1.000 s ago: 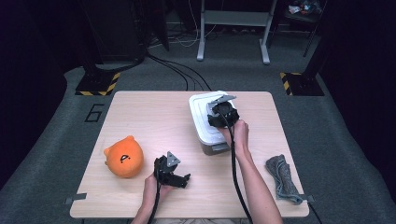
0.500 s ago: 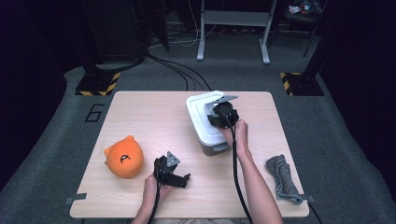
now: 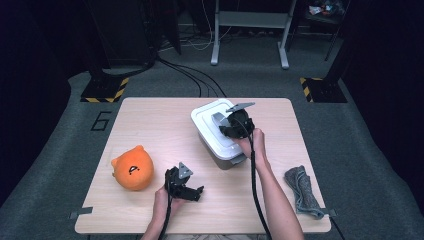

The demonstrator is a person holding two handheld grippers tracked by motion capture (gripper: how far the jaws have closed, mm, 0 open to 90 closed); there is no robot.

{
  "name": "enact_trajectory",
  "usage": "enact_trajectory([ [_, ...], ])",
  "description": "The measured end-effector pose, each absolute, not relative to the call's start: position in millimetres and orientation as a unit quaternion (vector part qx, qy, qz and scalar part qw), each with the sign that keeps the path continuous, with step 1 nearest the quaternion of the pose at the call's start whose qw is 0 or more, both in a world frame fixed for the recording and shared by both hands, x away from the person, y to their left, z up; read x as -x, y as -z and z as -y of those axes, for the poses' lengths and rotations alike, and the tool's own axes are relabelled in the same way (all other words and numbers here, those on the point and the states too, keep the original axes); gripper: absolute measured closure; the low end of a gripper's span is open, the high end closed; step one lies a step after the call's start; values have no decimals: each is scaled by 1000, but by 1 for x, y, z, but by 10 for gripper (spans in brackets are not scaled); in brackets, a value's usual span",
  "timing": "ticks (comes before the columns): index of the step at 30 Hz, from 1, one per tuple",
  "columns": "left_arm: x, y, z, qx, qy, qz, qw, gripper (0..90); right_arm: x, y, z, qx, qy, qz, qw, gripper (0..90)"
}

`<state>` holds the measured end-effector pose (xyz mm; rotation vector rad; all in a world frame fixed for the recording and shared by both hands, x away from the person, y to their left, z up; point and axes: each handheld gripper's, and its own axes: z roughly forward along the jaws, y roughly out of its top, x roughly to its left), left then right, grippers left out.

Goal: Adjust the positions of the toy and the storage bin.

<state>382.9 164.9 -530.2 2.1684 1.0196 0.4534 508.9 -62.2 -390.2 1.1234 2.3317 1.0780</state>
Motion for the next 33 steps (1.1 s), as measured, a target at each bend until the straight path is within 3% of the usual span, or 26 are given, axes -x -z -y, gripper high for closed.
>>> enact_trajectory([
  [24, -383, 530, -165, -834, -172, -393, 347, 14, -492, 394, 60, -377, -413, -821, 116, 675],
  [33, -383, 530, -165, -834, -173, -393, 346, 15, -488, 393, 55, -375, -402, -824, 135, 672],
])
